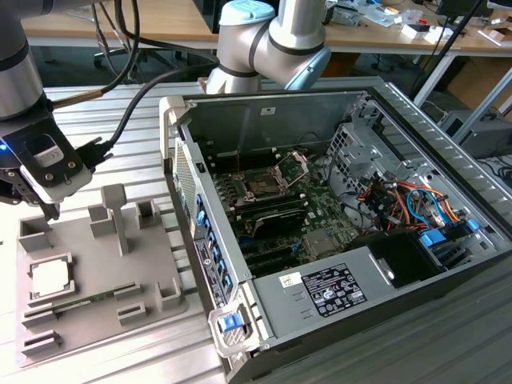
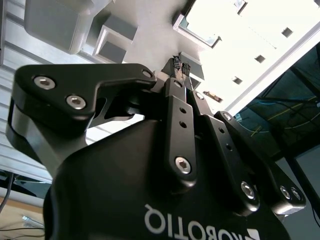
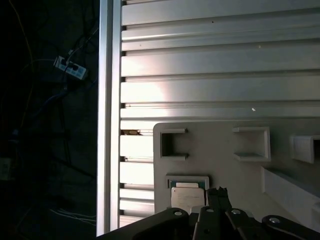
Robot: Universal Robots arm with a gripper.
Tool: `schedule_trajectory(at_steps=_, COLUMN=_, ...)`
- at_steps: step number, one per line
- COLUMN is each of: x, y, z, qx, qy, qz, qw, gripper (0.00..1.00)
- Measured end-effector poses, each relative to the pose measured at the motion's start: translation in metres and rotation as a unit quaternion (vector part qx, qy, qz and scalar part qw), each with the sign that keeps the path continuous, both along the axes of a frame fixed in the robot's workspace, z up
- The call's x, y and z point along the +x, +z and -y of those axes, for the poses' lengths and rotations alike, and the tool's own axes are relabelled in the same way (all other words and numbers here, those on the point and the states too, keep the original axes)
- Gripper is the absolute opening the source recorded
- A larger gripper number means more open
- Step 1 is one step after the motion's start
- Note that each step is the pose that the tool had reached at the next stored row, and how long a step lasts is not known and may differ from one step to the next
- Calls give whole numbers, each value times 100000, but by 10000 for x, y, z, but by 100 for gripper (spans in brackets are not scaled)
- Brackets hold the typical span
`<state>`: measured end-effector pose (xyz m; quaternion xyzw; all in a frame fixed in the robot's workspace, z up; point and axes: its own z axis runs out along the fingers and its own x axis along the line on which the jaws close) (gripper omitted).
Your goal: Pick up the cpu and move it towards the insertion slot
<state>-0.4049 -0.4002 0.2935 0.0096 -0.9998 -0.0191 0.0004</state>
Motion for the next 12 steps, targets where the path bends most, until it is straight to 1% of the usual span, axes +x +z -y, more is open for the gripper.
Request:
schedule_trajectory(at_steps=2, x=0, y=-3, z=0, qx=-2, qy=2, qz=-3, qw=100000, gripper=11)
schedule_trajectory(at_steps=6, x=-3, y=-79, z=1, qx=-1, qy=4, qz=-3, qw=100000, gripper=11)
schedule_trajectory(at_steps=12, x=-5, y=-98, z=2, qx=-2, qy=0, qz=-3, qw=100000, gripper=11)
